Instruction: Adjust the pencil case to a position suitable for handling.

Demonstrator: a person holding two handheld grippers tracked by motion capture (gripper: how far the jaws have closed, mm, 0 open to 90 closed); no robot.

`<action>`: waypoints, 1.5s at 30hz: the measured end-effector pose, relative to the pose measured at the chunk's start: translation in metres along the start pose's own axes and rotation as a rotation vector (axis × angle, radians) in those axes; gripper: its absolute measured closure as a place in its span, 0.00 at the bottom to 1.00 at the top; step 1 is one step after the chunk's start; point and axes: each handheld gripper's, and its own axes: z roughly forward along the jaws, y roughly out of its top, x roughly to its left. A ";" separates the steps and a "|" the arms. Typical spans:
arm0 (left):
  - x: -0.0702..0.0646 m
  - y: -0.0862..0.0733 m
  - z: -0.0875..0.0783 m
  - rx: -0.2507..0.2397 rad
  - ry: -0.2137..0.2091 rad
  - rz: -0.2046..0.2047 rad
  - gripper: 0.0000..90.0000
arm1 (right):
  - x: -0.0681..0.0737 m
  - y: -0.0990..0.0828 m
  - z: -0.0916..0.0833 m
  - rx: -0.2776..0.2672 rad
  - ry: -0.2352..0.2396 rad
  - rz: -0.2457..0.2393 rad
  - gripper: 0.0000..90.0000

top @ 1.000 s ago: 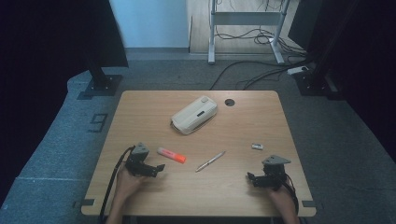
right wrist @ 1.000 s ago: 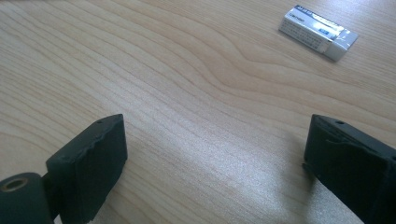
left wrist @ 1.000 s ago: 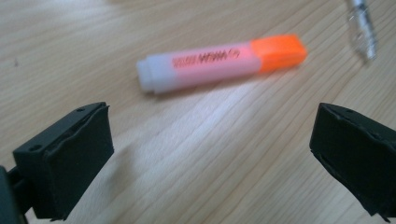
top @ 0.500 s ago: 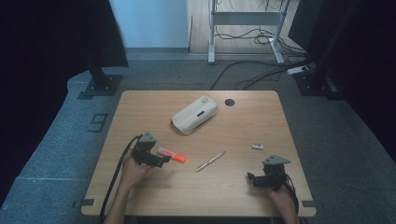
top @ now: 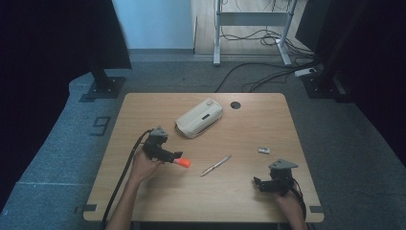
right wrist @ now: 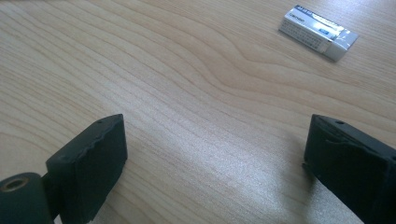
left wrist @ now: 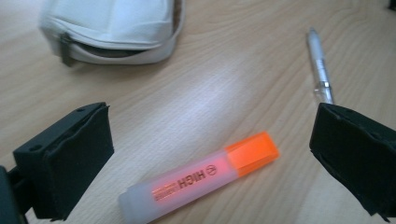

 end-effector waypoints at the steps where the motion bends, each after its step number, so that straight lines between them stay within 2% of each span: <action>1: -0.001 0.003 0.002 0.002 0.003 0.008 0.00 | 0.000 0.000 0.000 0.000 0.000 0.000 0.06; 4: -0.002 0.007 0.003 -0.003 0.004 0.023 0.00 | 0.000 0.000 0.000 0.000 0.000 0.000 0.06; 5: -0.002 0.011 0.004 0.012 -0.006 0.019 0.00 | 0.000 0.000 0.000 0.000 0.000 0.000 0.06; 6: -0.002 0.017 0.006 0.017 0.000 0.037 0.00 | 0.000 0.000 0.000 0.000 0.000 0.000 0.06; 15: 0.002 0.038 0.020 0.042 -0.002 0.057 0.00 | 0.000 0.000 0.000 0.000 0.000 0.000 0.06; 16: 0.002 0.042 0.023 0.058 -0.009 0.054 0.00 | 0.000 0.000 0.000 0.000 0.000 0.000 0.06; 18: 0.002 0.046 0.027 0.074 0.003 0.070 0.00 | 0.000 0.000 0.000 0.000 0.000 0.000 0.06; 27: 0.002 0.065 0.036 0.070 -0.003 0.082 0.04 | 0.000 0.000 0.000 0.000 0.000 0.000 0.06; 32: 0.001 0.080 0.048 0.135 0.006 0.104 0.00 | 0.000 0.000 0.000 -0.002 0.002 -0.004 0.07; 36: 0.002 0.086 0.055 0.153 0.004 0.110 0.00 | 0.000 0.000 0.000 -0.002 0.003 -0.008 0.07; 40: 0.006 0.093 0.060 0.142 0.002 0.097 0.05 | 0.000 0.000 0.000 -0.002 0.005 -0.009 0.07; 43: 0.008 0.099 0.063 0.130 -0.003 0.102 0.13 | 0.000 0.000 0.000 -0.004 0.005 -0.009 0.07; 45: 0.009 0.102 0.067 0.139 0.001 0.100 0.16 | 0.000 0.000 0.000 -0.004 0.005 -0.010 0.07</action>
